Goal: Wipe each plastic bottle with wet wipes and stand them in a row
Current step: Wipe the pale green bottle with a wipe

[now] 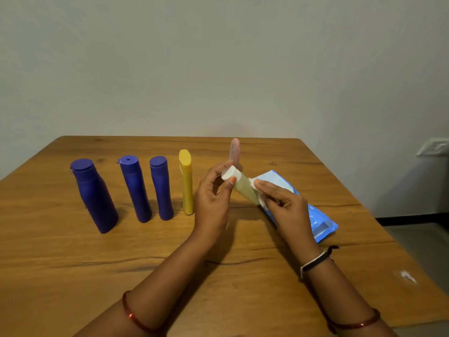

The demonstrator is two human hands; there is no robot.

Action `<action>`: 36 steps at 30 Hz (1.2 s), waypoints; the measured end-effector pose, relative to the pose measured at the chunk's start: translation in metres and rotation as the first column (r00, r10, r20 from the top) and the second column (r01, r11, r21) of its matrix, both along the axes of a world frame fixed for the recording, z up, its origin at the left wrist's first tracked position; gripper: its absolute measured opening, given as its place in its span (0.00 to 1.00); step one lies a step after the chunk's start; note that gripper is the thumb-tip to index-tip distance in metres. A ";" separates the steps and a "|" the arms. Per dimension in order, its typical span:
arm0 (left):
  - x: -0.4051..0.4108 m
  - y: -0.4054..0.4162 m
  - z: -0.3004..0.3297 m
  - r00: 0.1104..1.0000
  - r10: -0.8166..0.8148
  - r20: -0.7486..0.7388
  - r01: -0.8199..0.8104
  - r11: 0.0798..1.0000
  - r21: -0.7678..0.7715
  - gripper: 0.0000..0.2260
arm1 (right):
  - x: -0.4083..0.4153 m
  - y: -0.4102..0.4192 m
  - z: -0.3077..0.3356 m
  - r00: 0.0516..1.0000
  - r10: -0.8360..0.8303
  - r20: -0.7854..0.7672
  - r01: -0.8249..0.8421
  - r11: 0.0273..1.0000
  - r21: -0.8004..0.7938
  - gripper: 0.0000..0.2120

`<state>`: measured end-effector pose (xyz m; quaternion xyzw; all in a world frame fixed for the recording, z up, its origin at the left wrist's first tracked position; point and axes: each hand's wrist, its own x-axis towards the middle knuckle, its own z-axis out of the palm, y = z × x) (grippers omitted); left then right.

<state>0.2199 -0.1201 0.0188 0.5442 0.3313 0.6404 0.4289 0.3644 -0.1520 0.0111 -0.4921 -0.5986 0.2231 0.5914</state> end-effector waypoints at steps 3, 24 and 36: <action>0.001 -0.003 0.000 1.000 0.013 -0.019 -0.012 0.999 0.035 0.13 | 0.006 -0.001 -0.001 0.989 -0.057 -0.136 0.038 0.990 -0.135 0.19; -0.002 -0.002 -0.017 0.960 0.040 -0.276 -0.084 0.985 -0.150 0.27 | -0.022 0.023 0.011 0.754 -0.201 -0.626 0.066 0.971 -0.231 0.18; -0.007 0.005 -0.022 0.955 -0.044 -0.294 -0.021 0.977 -0.214 0.22 | -0.034 0.024 -0.010 0.893 -0.108 -0.436 -0.009 0.966 -0.257 0.16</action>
